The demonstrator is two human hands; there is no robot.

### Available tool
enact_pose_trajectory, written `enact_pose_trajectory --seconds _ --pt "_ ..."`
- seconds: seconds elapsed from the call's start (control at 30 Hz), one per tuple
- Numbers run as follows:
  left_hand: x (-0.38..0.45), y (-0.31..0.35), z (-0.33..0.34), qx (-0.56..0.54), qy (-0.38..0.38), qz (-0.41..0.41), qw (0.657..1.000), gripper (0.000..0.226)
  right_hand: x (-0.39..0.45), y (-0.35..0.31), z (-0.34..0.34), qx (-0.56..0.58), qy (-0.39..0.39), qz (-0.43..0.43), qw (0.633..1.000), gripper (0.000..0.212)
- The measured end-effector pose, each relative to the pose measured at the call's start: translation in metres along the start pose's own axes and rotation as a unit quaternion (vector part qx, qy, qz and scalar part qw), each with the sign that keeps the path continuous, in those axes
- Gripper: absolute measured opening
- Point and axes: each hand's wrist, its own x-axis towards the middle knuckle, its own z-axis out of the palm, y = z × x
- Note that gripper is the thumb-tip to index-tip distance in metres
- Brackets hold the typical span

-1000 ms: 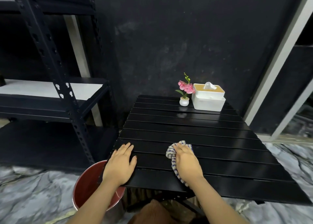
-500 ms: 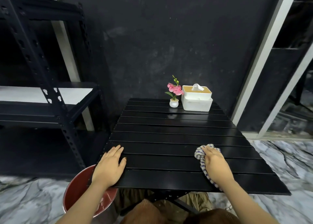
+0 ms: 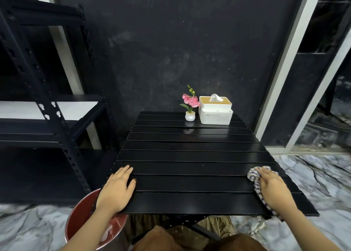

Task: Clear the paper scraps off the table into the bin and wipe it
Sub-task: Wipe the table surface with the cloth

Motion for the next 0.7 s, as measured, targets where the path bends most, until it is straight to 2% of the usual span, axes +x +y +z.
enact_pose_trajectory --seconds 0.53,0.6,0.7 --pt "0.006 0.002 0.0 0.025 -0.005 -0.003 1.0 0.053 0.009 0.008 0.0 -0.002 0.002 0.002 1.0 0.039" --pt "0.009 0.003 -0.001 0.021 -0.007 -0.009 1.0 0.054 0.014 0.006 -0.002 -0.034 -0.01 0.004 0.999 0.04" --pt "0.017 0.007 -0.003 0.002 -0.007 -0.018 1.0 0.053 0.025 -0.007 -0.01 -0.176 -0.021 0.008 0.984 0.04"
